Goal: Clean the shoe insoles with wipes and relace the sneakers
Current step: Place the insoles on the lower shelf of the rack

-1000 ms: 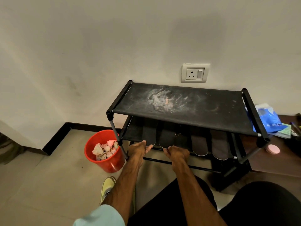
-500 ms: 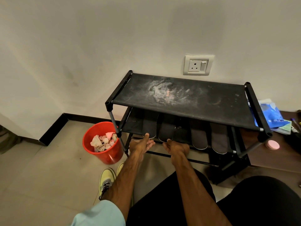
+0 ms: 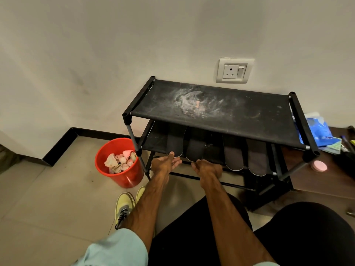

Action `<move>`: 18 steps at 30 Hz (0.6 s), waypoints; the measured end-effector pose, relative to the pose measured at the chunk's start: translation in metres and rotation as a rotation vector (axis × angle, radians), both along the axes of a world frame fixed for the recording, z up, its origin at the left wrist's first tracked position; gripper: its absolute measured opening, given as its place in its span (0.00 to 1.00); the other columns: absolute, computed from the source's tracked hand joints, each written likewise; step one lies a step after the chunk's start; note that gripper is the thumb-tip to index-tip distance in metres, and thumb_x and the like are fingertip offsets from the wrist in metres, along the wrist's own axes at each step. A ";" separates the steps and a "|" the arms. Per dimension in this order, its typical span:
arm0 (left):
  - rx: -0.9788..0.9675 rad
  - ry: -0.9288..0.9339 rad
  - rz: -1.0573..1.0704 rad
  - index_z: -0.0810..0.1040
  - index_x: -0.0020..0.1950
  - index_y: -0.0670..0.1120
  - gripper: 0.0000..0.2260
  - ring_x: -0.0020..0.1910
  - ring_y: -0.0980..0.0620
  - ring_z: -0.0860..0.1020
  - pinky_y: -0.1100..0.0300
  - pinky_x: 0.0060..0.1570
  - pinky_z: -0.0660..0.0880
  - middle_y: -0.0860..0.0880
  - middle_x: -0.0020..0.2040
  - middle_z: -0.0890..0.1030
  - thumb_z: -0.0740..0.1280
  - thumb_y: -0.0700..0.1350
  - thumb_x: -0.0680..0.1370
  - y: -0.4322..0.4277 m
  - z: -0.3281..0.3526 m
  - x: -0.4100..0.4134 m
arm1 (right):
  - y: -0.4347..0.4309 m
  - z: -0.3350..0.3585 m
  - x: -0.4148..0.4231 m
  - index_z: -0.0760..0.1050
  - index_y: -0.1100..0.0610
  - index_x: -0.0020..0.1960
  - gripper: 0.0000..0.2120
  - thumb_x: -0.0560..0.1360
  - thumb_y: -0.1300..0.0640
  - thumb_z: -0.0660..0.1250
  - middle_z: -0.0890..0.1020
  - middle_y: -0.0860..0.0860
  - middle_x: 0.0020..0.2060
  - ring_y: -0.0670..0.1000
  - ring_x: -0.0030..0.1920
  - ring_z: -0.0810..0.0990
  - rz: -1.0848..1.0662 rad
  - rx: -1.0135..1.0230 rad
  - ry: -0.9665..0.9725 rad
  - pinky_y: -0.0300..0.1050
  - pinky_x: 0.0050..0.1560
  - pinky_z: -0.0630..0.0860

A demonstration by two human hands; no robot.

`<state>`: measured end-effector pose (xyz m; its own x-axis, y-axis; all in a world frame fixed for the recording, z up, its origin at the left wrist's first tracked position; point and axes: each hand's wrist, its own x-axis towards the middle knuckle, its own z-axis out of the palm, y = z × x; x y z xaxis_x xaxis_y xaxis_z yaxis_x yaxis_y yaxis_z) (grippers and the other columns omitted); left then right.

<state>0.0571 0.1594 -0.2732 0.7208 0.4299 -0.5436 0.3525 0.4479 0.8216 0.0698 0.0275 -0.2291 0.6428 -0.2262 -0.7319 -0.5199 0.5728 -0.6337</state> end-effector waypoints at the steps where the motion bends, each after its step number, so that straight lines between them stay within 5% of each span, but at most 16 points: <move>1: -0.003 -0.003 0.013 0.79 0.57 0.32 0.13 0.43 0.45 0.87 0.58 0.43 0.84 0.37 0.47 0.86 0.71 0.40 0.79 0.000 0.000 0.000 | 0.000 0.002 -0.002 0.74 0.69 0.55 0.09 0.77 0.75 0.65 0.80 0.67 0.59 0.62 0.50 0.84 0.039 -0.005 0.001 0.50 0.46 0.83; 7: -0.009 -0.019 0.030 0.78 0.58 0.32 0.14 0.43 0.45 0.87 0.57 0.44 0.84 0.37 0.47 0.85 0.71 0.41 0.79 0.001 0.001 -0.001 | 0.004 0.002 0.001 0.75 0.72 0.61 0.15 0.75 0.75 0.68 0.82 0.66 0.54 0.65 0.52 0.85 -0.034 -0.030 0.042 0.51 0.42 0.85; 12: -0.013 -0.006 0.011 0.79 0.59 0.32 0.15 0.43 0.46 0.87 0.58 0.44 0.84 0.38 0.47 0.86 0.71 0.42 0.79 0.001 0.001 -0.002 | -0.009 -0.007 -0.001 0.65 0.73 0.71 0.19 0.81 0.74 0.57 0.71 0.70 0.70 0.67 0.70 0.74 0.035 0.143 -0.028 0.51 0.57 0.80; 15: -0.006 -0.007 0.016 0.79 0.59 0.32 0.16 0.43 0.46 0.87 0.58 0.43 0.84 0.38 0.47 0.86 0.72 0.43 0.78 0.000 0.002 -0.003 | -0.012 -0.010 -0.002 0.65 0.73 0.72 0.19 0.81 0.75 0.57 0.70 0.69 0.71 0.67 0.70 0.73 0.123 0.124 -0.075 0.42 0.46 0.82; 18: 0.013 -0.004 0.027 0.79 0.58 0.31 0.15 0.42 0.46 0.87 0.58 0.43 0.84 0.38 0.46 0.86 0.72 0.43 0.79 -0.001 0.003 -0.003 | -0.006 -0.005 -0.003 0.74 0.70 0.60 0.11 0.79 0.75 0.61 0.76 0.70 0.66 0.64 0.56 0.82 0.124 -0.004 -0.060 0.41 0.37 0.82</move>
